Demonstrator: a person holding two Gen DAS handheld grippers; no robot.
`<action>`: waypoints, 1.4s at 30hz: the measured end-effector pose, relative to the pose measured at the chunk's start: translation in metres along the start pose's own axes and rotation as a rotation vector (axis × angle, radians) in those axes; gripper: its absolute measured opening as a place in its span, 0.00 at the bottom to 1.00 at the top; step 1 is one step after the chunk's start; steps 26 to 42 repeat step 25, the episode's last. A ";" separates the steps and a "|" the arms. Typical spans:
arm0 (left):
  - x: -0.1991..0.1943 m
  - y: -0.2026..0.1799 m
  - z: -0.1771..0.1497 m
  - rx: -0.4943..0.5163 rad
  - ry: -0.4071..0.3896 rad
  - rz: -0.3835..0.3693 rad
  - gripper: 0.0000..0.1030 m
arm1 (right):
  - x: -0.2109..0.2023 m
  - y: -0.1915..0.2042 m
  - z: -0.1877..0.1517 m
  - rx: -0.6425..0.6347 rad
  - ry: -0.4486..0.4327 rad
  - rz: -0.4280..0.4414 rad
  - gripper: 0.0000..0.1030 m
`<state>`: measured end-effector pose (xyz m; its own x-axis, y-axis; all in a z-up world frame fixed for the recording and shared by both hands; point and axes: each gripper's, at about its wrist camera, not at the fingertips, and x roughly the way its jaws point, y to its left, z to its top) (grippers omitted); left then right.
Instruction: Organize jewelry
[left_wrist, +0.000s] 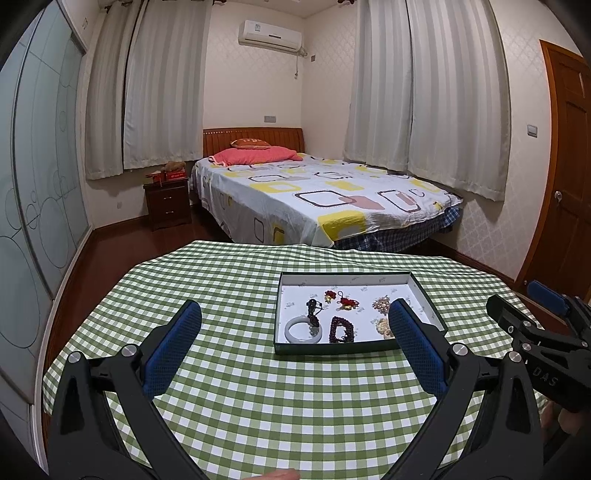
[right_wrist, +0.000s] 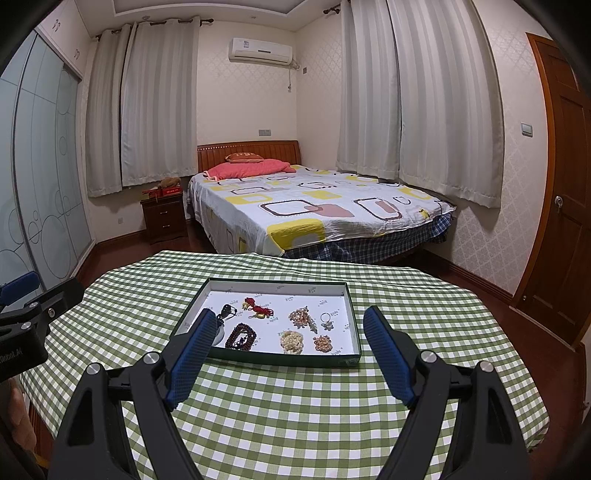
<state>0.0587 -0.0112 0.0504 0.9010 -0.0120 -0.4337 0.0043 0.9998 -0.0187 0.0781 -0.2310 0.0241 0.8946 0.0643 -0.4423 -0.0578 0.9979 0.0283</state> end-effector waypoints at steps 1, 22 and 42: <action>0.000 0.000 0.000 0.001 0.000 0.002 0.96 | 0.000 0.000 0.000 0.001 0.000 0.000 0.77; 0.037 0.016 -0.006 -0.021 0.057 0.028 0.96 | 0.018 -0.004 -0.005 0.004 0.033 0.009 0.78; 0.061 0.026 -0.010 -0.033 0.098 0.027 0.96 | 0.032 -0.015 -0.005 0.012 0.032 -0.001 0.82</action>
